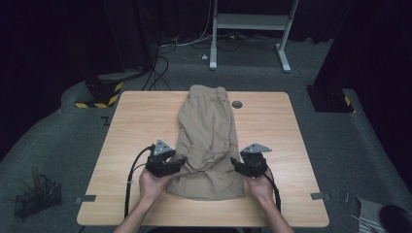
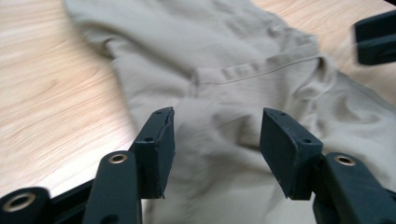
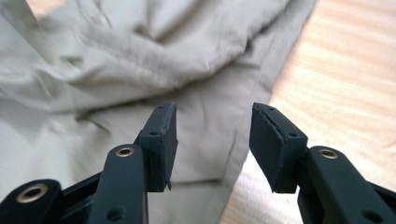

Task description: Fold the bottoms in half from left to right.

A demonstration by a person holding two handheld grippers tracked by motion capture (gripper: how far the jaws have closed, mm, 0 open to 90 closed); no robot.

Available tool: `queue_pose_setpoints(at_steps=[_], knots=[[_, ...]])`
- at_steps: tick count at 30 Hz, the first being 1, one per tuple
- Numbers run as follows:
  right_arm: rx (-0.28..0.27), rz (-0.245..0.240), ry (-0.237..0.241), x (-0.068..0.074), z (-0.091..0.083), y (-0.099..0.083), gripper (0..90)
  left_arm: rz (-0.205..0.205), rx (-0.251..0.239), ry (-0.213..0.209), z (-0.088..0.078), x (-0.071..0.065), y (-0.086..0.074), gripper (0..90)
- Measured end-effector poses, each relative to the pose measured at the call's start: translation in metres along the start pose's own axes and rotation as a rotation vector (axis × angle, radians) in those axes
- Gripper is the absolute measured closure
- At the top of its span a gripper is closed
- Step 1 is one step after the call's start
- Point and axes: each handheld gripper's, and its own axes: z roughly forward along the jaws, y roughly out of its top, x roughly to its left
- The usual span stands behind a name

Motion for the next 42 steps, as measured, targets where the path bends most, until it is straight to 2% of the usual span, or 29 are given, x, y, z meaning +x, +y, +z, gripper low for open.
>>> queue_pose_setpoints(at_steps=[3,5,8,10,11,13,17,18,19,20,21,22,24,26,30,32,33,35,37,38,42], knots=[[-0.029,-0.010,0.020,0.006,-0.005,0.011,51.5,-0.016,0.014,0.011,-0.002,0.007,-0.006,42.8],[-0.039,-0.027,0.040,0.012,-0.005,0.020,51.4,-0.035,0.027,0.004,-0.003,0.010,-0.010,41.2],[-0.050,-0.056,0.073,0.023,-0.002,0.034,51.4,-0.039,0.041,-0.010,-0.003,0.012,-0.015,39.3],[-0.050,-0.062,0.081,0.026,0.000,0.037,51.5,-0.037,0.046,-0.015,-0.003,0.012,-0.018,39.1],[-0.047,-0.079,0.107,0.035,0.007,0.046,51.7,-0.038,0.054,-0.025,-0.002,0.010,-0.021,39.1],[-0.023,-0.095,0.121,0.043,0.018,0.052,52.6,-0.024,0.064,-0.033,-0.001,0.009,-0.024,39.3],[0.025,-0.103,0.150,0.047,0.037,0.054,58.9,-0.033,0.073,-0.045,0.002,0.008,-0.027,40.1],[0.079,-0.096,0.165,0.047,0.047,0.051,66.7,-0.036,0.082,-0.052,0.004,0.007,-0.029,40.3],[0.079,-0.096,0.165,0.047,0.047,0.051,66.7,-0.036,0.082,-0.052,0.004,0.007,-0.029,40.4],[0.101,-0.097,0.178,0.045,0.050,0.049,70.8,-0.028,0.088,-0.048,0.004,0.007,-0.029,40.4],[0.106,-0.102,0.203,0.041,0.050,0.045,80.5,-0.017,0.098,-0.043,0.006,0.006,-0.031,40.3],[0.107,-0.102,0.214,0.039,0.047,0.042,83.7,-0.022,0.101,-0.043,0.007,0.005,-0.032,40.1],[0.100,-0.109,0.218,0.036,0.040,0.038,86.7,0.001,0.117,-0.030,0.008,0.003,-0.035,39.9],[0.086,-0.126,0.206,0.032,0.027,0.032,87.1,0.021,0.131,-0.018,0.009,0.001,-0.038,39.7],[0.053,-0.132,0.187,0.022,0.006,0.017,86.7,0.023,0.153,-0.007,0.010,-0.001,-0.050,39.2],[0.048,-0.134,0.181,0.019,0.002,0.012,86.6,0.029,0.146,-0.005,0.009,-0.001,-0.053,38.8],[0.050,-0.129,0.165,0.013,-0.003,0.000,86.3,0.039,0.131,0.007,0.007,-0.003,-0.058,38.8],[0.063,-0.116,0.161,0.007,-0.002,-0.012,86.1,0.041,0.130,0.009,0.006,-0.005,-0.059,38.2],[0.074,-0.103,0.161,0.005,-0.001,-0.018,86.0,0.069,0.133,0.021,0.005,-0.009,-0.060,37.5],[0.090,-0.099,0.161,0.002,0.003,-0.028,85.8,0.083,0.133,0.025,0.005,-0.013,-0.061,36.8],[0.109,-0.110,0.134,0.004,0.004,-0.034,82.0,0.084,0.143,0.024,0.003,-0.014,-0.062,36.4]])
